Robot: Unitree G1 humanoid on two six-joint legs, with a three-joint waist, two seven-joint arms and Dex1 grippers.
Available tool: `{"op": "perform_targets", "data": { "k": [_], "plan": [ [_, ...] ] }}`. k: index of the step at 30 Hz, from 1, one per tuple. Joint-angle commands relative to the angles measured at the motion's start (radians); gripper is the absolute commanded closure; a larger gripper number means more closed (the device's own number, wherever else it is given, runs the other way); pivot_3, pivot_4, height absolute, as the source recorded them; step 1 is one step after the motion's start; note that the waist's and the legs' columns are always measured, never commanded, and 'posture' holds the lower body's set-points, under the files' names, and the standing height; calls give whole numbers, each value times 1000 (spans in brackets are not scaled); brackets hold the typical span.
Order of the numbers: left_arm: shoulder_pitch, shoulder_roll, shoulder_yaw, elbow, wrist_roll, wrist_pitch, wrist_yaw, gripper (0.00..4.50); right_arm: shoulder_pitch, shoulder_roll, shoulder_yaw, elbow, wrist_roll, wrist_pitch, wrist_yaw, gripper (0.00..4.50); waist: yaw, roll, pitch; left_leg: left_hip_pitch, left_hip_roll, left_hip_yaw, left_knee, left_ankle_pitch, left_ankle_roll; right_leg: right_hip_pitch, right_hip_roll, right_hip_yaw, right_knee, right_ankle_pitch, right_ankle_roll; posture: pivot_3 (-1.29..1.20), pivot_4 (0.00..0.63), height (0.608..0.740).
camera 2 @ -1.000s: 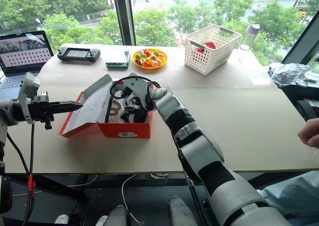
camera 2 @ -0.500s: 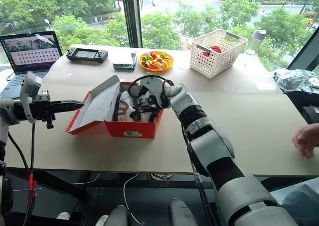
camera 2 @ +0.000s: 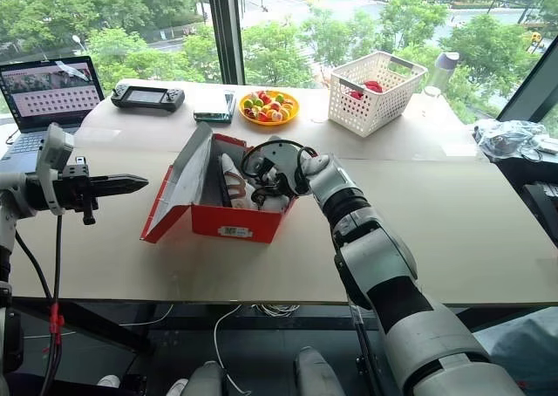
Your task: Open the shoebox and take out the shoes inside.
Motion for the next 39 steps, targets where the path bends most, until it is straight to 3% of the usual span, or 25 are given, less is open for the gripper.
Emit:
{"op": "perform_targets", "data": {
  "k": [1, 11, 20, 23, 31, 39],
  "plan": [
    [-8, 3, 27, -22, -12, -17, 4, 4500, 26, 15, -2, 61, -19, 29, 4, 3774, -8, 0, 0, 0, 0, 0, 0, 0, 0, 0, 0, 0, 0, 0, 0, 0, 150, 725],
    [-5, -2, 22, -26, -9, -18, 8, 4500, -101, 75, -109, -42, 57, 123, 22, 3774, -44, 1, 1, -3, 0, 0, -10, 0, 1, -8, 1, 0, 1, 0, 2, 0, 150, 725],
    [-15, -2, 17, -22, -3, -18, 7, 4500, -119, 113, -175, -244, 150, 336, 75, 3774, -39, 5, 3, -21, 0, -2, -15, 0, 1, -25, 2, -1, 1, -4, 5, 0, 150, 725],
    [-16, -3, 14, -24, -1, -19, 7, 4500, -114, 113, -206, -324, 203, 436, 90, 3774, -38, 5, 4, -31, 0, -3, -15, 1, 1, -35, 1, -1, 2, -1, 0, 0, 150, 725],
    [-18, -6, 11, -17, 4, -27, 6, 4500, -99, 73, -279, -350, 283, 524, 55, 3774, -25, 6, 4, -31, 0, -4, -15, 1, 1, -35, 1, -4, 2, -1, 1, 0, 150, 725],
    [-31, -9, 3, -8, 10, -29, 8, 4500, -97, 70, -450, -340, 440, 635, -3, 3774, -16, 6, 4, -31, 0, -4, -15, 1, 1, -34, 1, -4, 3, -2, 2, 0, 150, 725]
  ]
}}
